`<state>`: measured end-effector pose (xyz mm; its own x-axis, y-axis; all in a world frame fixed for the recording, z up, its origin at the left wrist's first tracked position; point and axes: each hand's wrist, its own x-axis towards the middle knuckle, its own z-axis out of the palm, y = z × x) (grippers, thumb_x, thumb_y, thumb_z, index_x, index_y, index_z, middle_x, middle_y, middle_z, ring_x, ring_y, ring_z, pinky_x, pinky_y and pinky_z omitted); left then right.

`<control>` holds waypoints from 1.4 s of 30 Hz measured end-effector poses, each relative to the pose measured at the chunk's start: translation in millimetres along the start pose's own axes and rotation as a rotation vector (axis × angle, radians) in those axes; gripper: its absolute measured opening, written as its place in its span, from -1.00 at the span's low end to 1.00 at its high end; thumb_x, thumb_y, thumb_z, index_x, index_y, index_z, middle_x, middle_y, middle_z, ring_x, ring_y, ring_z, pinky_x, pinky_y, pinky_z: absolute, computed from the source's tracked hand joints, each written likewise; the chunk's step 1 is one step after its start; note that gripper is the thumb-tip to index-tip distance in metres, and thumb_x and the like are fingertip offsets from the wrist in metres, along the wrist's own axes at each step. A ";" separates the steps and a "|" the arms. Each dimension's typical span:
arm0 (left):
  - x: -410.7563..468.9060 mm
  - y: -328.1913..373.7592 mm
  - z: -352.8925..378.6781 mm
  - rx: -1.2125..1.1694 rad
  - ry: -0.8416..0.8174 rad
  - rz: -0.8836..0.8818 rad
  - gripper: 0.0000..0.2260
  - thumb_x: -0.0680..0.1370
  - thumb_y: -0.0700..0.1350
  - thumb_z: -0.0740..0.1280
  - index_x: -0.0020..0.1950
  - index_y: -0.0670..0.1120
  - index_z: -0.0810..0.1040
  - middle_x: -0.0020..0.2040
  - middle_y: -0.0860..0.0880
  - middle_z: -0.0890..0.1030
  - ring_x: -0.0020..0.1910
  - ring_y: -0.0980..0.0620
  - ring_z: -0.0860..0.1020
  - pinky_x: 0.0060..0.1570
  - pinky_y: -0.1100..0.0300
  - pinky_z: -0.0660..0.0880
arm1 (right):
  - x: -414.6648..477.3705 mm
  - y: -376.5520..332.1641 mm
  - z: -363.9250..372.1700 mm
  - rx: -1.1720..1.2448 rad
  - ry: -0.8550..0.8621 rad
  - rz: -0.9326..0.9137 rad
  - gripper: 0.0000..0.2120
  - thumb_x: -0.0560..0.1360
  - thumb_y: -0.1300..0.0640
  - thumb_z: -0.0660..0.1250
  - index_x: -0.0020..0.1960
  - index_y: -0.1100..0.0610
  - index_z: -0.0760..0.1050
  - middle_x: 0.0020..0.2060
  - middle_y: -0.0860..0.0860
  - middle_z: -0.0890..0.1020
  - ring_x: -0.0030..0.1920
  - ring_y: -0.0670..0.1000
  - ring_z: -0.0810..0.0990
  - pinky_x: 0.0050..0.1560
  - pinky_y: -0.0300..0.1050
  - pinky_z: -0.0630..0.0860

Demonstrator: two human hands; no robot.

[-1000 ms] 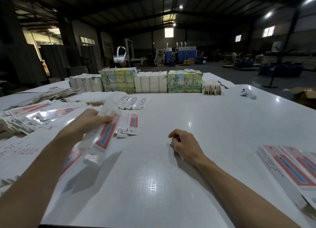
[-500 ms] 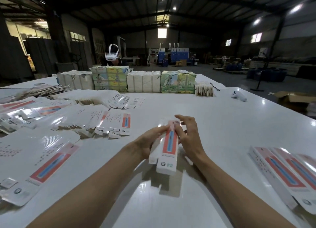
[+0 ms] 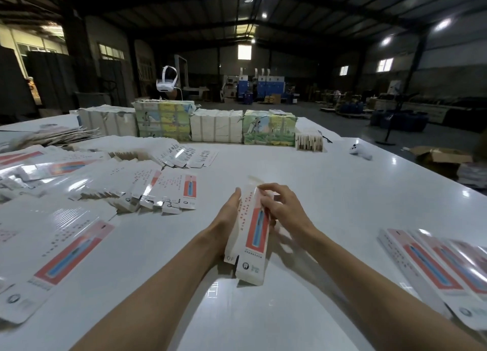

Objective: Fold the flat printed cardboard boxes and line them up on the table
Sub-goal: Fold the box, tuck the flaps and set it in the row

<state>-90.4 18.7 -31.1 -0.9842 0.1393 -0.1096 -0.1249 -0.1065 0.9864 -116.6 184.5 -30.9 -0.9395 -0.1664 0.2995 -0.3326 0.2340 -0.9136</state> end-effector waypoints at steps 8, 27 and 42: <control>6.3 -2.1 -4.5 0.057 -0.143 -0.037 -0.52 0.72 0.23 0.10 0.04 -0.13 0.58 -0.16 -0.13 0.70 -0.31 -0.05 0.68 -0.25 0.13 0.65 | -1.2 3.2 -16.3 0.087 -0.076 0.066 -0.69 0.71 -0.02 0.27 0.04 0.24 0.56 -0.12 0.17 0.71 -0.13 0.09 0.76 -0.09 -0.12 0.67; -0.4 -1.9 5.9 -0.266 -0.142 -0.020 -0.59 0.73 0.14 0.09 -0.02 -0.12 0.56 -0.32 -0.08 0.65 -0.47 0.01 0.62 -0.40 0.19 0.63 | -12.0 1.2 -1.0 0.444 -0.054 0.176 -0.39 0.47 -0.16 0.51 0.41 -0.05 0.36 0.16 0.09 0.71 0.14 0.09 0.73 0.28 0.09 0.60; -0.2 -12.5 12.2 0.113 0.127 0.412 -0.74 0.73 0.15 0.15 0.41 0.28 0.40 0.15 -0.17 0.67 -0.03 -0.19 0.75 -0.03 -0.18 0.71 | -14.1 -2.5 -4.9 0.383 -0.025 0.008 -0.58 0.55 -0.16 0.45 0.38 -0.11 0.56 0.03 0.06 0.77 0.07 0.12 0.76 0.04 -0.09 0.69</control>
<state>-87.1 32.1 -41.9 -0.9575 -0.0150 0.2881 0.2883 -0.0185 0.9573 -102.9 191.0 -31.4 -0.9381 -0.1902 0.2896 -0.2662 -0.1391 -0.9538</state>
